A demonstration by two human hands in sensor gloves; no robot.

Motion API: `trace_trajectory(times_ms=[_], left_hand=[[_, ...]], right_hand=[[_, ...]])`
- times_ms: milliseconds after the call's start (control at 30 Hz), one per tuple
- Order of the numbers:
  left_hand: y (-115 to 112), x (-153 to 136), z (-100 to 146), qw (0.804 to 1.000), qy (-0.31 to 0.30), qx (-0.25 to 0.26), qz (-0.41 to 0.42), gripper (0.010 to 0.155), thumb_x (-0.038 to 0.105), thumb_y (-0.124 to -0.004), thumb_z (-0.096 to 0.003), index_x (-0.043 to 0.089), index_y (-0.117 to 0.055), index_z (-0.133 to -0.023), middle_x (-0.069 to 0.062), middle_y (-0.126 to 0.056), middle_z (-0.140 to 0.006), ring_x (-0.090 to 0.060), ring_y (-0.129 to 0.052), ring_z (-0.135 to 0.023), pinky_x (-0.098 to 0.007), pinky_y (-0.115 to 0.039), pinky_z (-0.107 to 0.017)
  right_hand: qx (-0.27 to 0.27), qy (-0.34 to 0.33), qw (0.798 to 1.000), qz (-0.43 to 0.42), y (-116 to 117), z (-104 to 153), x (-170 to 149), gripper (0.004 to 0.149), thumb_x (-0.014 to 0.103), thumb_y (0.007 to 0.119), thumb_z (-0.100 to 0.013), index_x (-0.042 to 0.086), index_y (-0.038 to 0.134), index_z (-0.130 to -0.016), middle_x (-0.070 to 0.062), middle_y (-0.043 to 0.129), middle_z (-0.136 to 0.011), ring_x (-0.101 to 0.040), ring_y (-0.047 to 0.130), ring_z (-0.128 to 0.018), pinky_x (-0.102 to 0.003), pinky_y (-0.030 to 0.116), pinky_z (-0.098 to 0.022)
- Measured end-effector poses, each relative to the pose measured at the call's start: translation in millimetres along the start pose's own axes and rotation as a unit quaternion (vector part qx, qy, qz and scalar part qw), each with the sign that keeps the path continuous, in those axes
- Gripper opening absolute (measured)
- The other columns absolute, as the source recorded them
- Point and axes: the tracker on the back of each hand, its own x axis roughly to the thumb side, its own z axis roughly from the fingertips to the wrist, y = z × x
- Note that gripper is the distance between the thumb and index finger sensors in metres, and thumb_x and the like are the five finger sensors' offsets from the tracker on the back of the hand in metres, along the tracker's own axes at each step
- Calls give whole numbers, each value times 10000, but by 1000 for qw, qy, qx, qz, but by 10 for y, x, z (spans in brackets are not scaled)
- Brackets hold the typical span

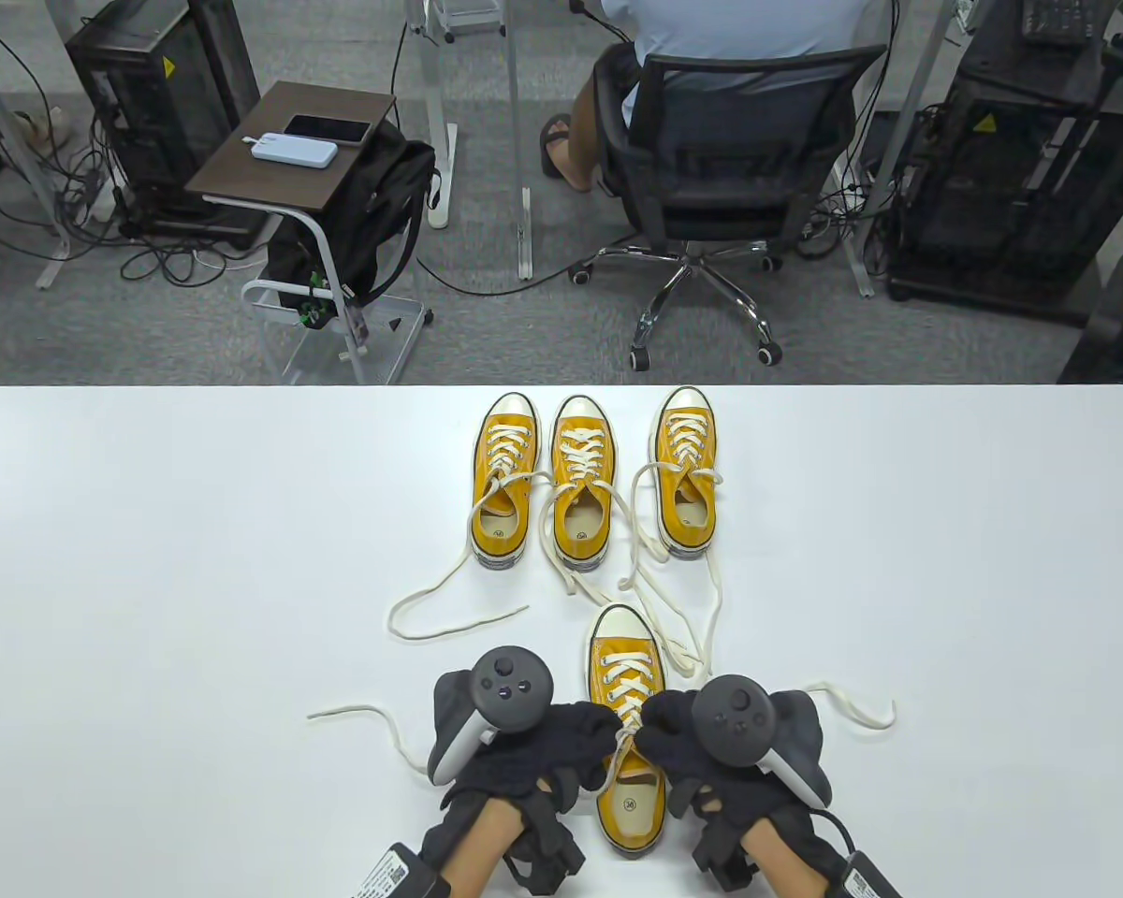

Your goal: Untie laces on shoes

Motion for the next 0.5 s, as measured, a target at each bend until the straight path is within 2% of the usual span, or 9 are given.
trace_trajectory(times_ms=[133,300,333,500], left_hand=[[-3,45,3,999,-9,23,-22,504,425,-860,-448,248,-891,-919,18,-1078,-548,-311,-1041,-510,-503,-848,-406],[-74,90,-6,996,-24,63,-56,397,405,-882,-432,271,-950,-800,26,-1071,-551,-299,-1041,-521,-498,-852,-415],[-66,90,11,996,-7,67,-58,389,412,-877,-436,290,-944,-799,35,-1072,-558,-292,-1044,-538,-492,-857,-419],[-40,-1,37,998,8,63,14,374,396,-876,-441,300,-945,-796,-6,-1089,-619,-319,-1057,-578,-502,-865,-407]], right_hand=[[-20,-13,1000,16,22,13,45,437,409,875,-411,171,880,-777,-134,966,-646,-360,971,-444,-549,774,-374],[-29,-22,998,41,28,4,85,375,379,880,-417,192,896,-741,-111,976,-619,-344,976,-444,-544,781,-384],[-30,-19,999,36,29,9,65,375,386,863,-429,192,883,-750,-109,970,-629,-341,975,-448,-541,782,-384],[-5,0,1000,-20,43,2,-32,358,385,825,-457,217,841,-773,-118,944,-682,-345,974,-484,-537,782,-398]])
